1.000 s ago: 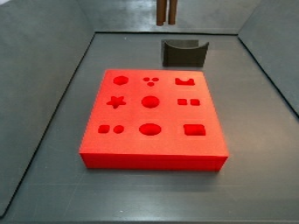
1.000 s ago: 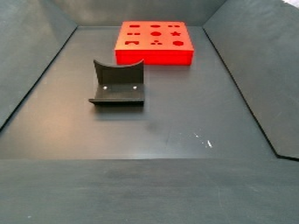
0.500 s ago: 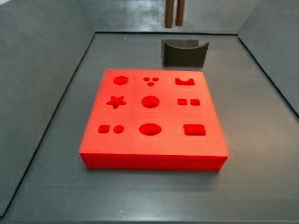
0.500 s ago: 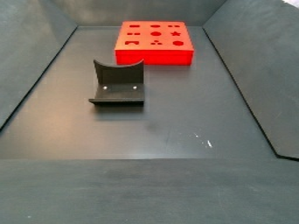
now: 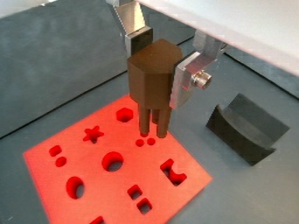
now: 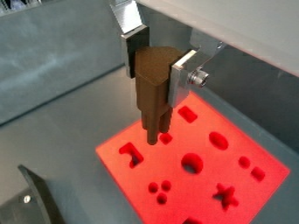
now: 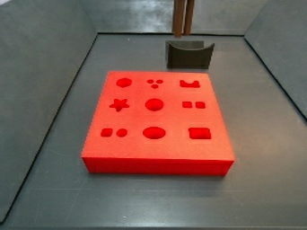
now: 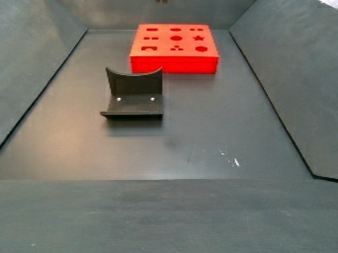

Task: Insert the 3 prong object.

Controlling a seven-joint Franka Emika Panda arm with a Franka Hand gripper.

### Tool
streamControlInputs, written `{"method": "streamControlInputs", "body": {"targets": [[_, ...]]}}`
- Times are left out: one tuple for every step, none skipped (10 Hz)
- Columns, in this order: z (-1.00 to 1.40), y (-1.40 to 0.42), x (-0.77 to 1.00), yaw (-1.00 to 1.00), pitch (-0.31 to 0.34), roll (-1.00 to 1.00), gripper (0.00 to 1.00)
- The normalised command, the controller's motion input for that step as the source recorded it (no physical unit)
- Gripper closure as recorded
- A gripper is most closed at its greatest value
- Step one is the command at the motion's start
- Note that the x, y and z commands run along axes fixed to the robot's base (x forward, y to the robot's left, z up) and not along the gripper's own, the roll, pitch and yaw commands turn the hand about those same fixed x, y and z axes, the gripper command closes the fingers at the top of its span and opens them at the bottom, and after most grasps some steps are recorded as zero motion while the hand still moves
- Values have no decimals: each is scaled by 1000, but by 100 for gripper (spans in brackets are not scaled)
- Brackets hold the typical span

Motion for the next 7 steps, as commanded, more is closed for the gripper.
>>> {"method": "streamControlInputs", "body": {"targets": [[-526,71,-43,17,174,223,100],[-420,134,129,494,89,89,100],[-406,63,143,811,3,107,100],[-443,0,0,991,0,104,100],[-374,0,49,957,0,69,100],[-277,0,74,691,0,57,100],[-237,51,0,326,0,54,100]]}}
